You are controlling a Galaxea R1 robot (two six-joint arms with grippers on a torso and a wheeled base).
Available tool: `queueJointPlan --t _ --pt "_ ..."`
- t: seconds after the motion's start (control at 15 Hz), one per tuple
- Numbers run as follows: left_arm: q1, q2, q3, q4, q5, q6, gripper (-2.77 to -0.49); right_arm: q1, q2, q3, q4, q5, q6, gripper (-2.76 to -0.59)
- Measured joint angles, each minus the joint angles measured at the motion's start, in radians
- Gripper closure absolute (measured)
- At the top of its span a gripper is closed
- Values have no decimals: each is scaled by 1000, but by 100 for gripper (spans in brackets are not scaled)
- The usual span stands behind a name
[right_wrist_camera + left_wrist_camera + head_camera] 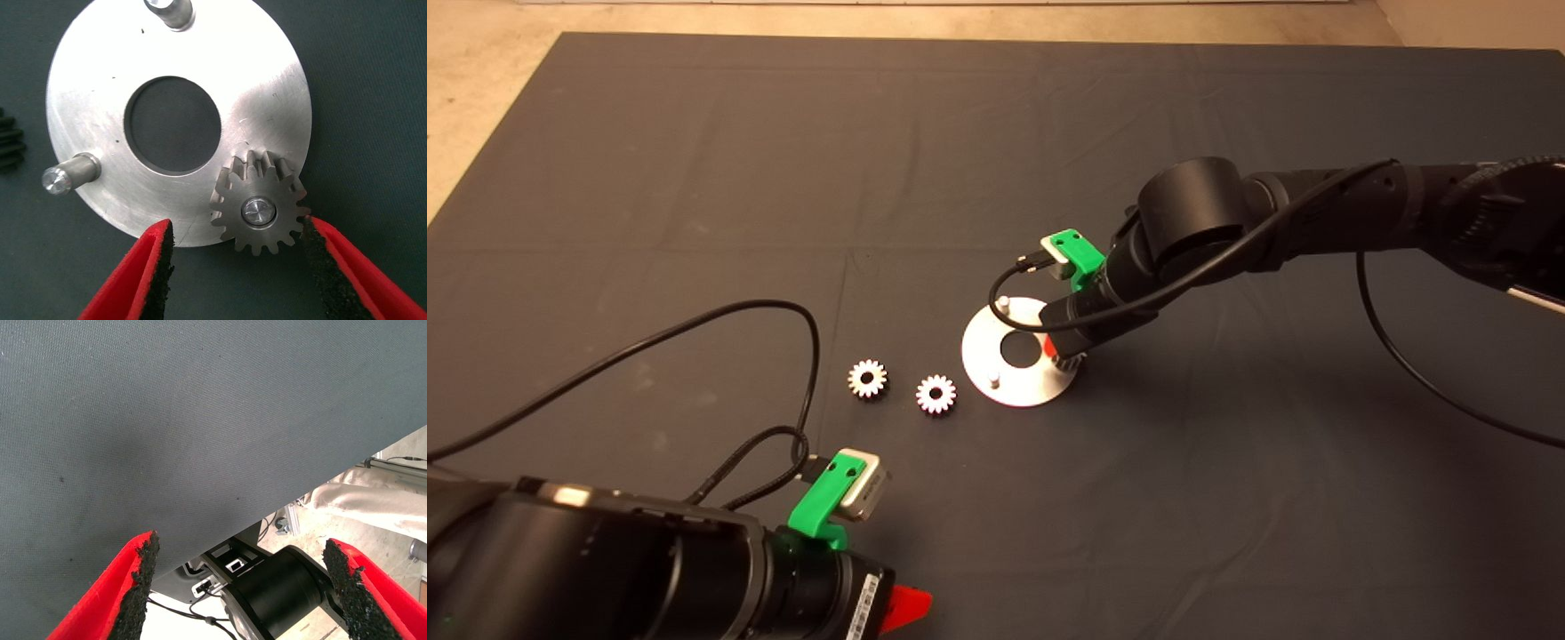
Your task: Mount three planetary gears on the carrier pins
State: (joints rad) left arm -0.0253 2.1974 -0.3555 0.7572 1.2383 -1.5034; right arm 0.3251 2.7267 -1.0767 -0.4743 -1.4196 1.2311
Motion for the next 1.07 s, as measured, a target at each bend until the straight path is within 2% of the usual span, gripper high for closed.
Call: queueJointPlan --t 0.2,0.27,0.4,0.53,0.6,0.67,0.73,0.8,0.93,1.07 --pt "0 -1 0 0 0 0 -175 64 -16 48 10 0 5 -144" --pt "0 -1 0 0 0 0 -175 73 -39 96 11 -1 21 -144" --pt "0 -3 0 0 0 0 -175 67 -111 244 21 -4 76 -144" --pt "0 1 0 0 0 0 -175 66 -236 410 34 -19 144 -144" --pt "0 -1 0 0 0 0 -175 66 -293 460 34 -28 170 -144" --pt "0 -1 0 0 0 0 -175 68 -380 539 35 -57 227 -144" --pt "0 0 0 0 0 0 -175 71 -422 597 37 -71 282 -149" --pt "-3 0 0 0 -1 0 -175 71 -438 639 45 -72 327 -157" --pt "-20 -2 0 -1 0 1 -175 72 -439 670 50 -69 388 -160" --pt "-51 -9 0 -1 15 26 -175 74 -445 672 50 -71 395 -160"
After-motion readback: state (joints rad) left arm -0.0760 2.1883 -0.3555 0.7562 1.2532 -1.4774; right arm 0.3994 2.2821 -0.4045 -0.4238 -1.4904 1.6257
